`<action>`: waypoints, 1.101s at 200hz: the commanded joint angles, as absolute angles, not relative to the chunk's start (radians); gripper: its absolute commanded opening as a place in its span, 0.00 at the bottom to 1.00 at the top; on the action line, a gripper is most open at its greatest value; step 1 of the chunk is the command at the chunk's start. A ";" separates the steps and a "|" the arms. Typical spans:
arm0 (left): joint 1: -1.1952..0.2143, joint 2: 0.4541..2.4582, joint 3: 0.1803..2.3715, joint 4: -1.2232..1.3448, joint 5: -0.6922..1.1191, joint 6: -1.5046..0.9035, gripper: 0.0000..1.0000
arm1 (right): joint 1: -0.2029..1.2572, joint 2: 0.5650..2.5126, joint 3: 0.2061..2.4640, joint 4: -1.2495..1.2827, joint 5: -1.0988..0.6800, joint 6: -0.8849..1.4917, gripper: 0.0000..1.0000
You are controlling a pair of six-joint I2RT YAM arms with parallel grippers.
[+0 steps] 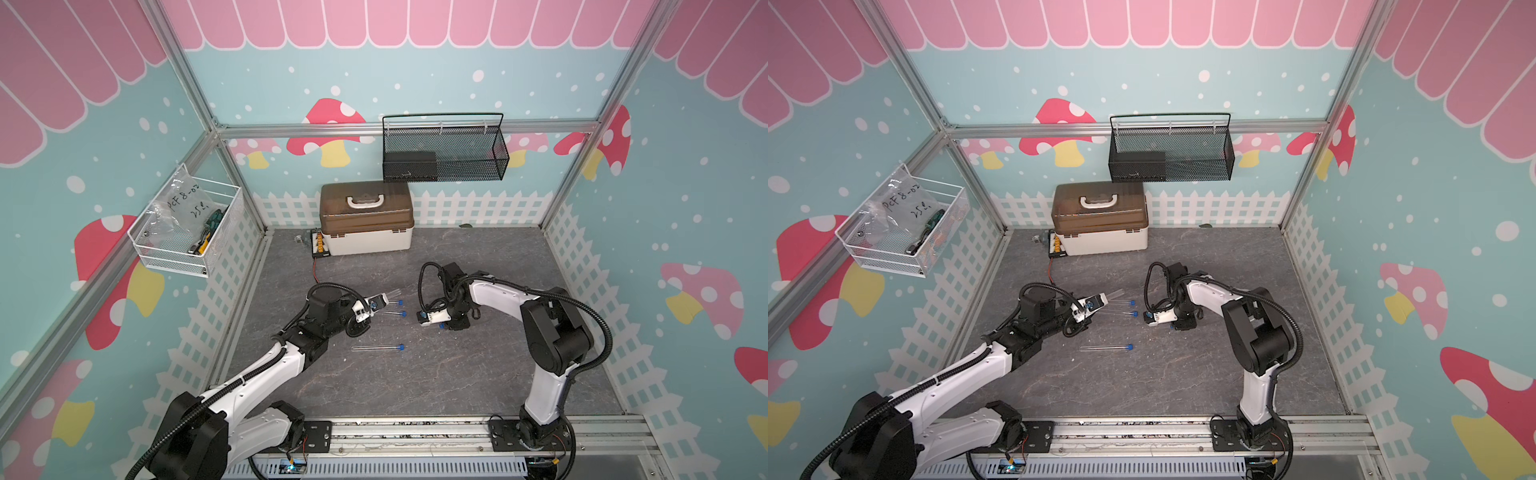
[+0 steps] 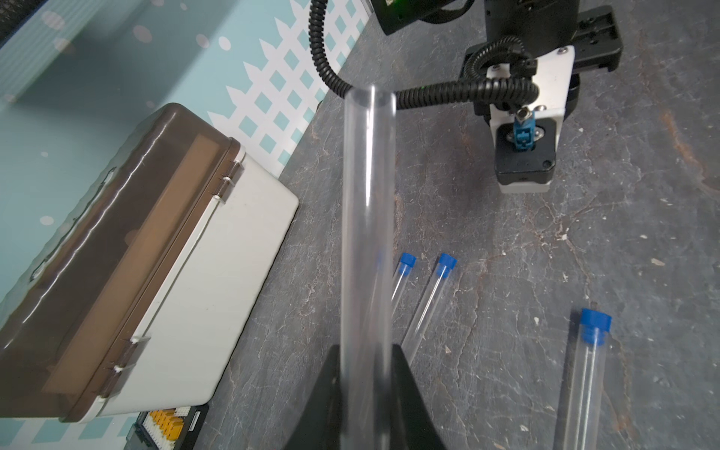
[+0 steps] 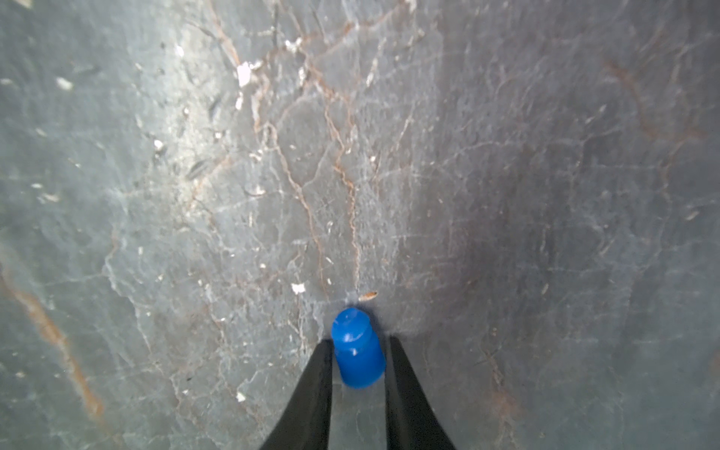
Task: Insert stoppers into test tubes
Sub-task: Pick up the stopper from the center of the board.
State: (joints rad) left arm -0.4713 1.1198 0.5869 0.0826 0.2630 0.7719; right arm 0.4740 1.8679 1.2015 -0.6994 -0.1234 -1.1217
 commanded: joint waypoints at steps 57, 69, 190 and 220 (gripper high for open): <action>-0.463 1.118 0.580 0.084 0.287 0.808 0.00 | 0.471 1.883 1.167 -0.712 -0.162 -1.146 0.24; -0.463 1.121 0.581 0.082 0.290 0.809 0.00 | 0.472 1.884 1.166 -0.710 -0.161 -1.146 0.24; -0.463 1.123 0.579 0.078 0.282 0.807 0.00 | 0.476 1.887 1.181 -0.722 -0.187 -1.135 0.14; -0.463 1.126 0.578 0.078 0.288 0.801 0.00 | 0.477 1.858 1.180 -0.722 -0.211 -1.114 0.13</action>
State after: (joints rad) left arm -0.4713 1.1206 0.5869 0.0822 0.2653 0.7750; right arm 0.4721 1.8652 1.1973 -0.6941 -0.1604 -1.1206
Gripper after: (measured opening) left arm 0.174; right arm 0.136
